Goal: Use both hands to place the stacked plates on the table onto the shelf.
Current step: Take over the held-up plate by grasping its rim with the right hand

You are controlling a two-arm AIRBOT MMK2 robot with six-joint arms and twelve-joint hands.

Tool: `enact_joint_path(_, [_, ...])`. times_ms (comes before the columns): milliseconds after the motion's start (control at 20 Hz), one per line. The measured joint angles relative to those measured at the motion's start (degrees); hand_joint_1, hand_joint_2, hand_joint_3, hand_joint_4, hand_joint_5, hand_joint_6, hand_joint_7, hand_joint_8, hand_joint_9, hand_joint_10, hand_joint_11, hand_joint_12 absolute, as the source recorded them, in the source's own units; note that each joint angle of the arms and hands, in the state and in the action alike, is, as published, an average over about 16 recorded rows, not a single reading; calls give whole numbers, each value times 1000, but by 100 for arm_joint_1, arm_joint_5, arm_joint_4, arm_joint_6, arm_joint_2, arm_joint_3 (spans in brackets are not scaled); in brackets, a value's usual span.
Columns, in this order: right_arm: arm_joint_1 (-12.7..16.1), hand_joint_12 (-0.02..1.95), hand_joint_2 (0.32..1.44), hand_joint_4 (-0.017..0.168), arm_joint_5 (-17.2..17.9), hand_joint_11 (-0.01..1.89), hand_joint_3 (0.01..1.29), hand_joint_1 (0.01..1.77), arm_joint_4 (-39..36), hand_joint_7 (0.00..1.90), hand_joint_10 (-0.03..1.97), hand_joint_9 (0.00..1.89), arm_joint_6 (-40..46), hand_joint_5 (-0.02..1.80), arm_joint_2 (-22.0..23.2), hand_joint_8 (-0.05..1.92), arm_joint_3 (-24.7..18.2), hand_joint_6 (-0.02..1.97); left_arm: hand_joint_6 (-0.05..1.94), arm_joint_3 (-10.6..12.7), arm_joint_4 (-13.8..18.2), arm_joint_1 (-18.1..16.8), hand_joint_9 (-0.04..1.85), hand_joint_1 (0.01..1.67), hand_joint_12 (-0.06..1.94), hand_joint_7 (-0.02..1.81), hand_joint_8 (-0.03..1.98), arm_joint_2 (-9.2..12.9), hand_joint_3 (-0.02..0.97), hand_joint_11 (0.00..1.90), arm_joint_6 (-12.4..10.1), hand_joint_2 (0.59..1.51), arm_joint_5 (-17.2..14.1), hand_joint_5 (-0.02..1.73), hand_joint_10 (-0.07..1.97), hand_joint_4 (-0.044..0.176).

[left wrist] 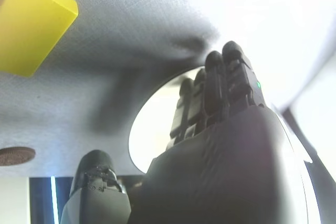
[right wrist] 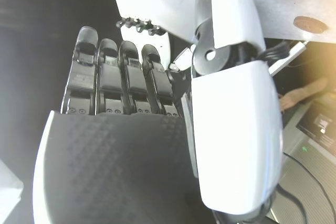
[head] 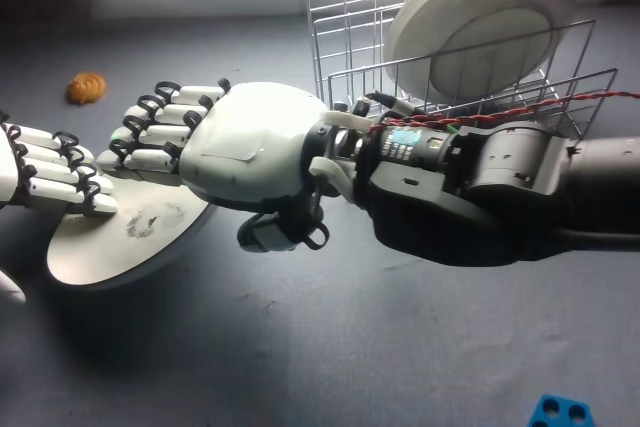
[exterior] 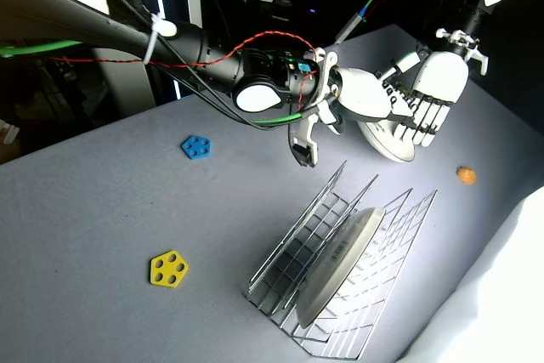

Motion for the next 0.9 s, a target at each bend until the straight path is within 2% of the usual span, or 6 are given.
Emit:
enact_joint_path(400, [-63, 458, 981, 0, 80, 12, 11, 1321, 96, 117, 18, 80, -55, 151, -464, 6, 434, 15, -8, 11, 13, 0, 83, 14, 76, 32, -16, -13, 19, 22, 0, 1049, 2, 60, 22, -6])
enact_joint_path(900, [-158, 901, 1049, 0, 186, 13, 11, 1223, 166, 299, 42, 275, -64, 302, -703, 6, 648, 16, -10, 32, 20, -1, 84, 15, 65, 20, -16, -30, 19, 24, -1, 1046, 4, 48, 22, -5])
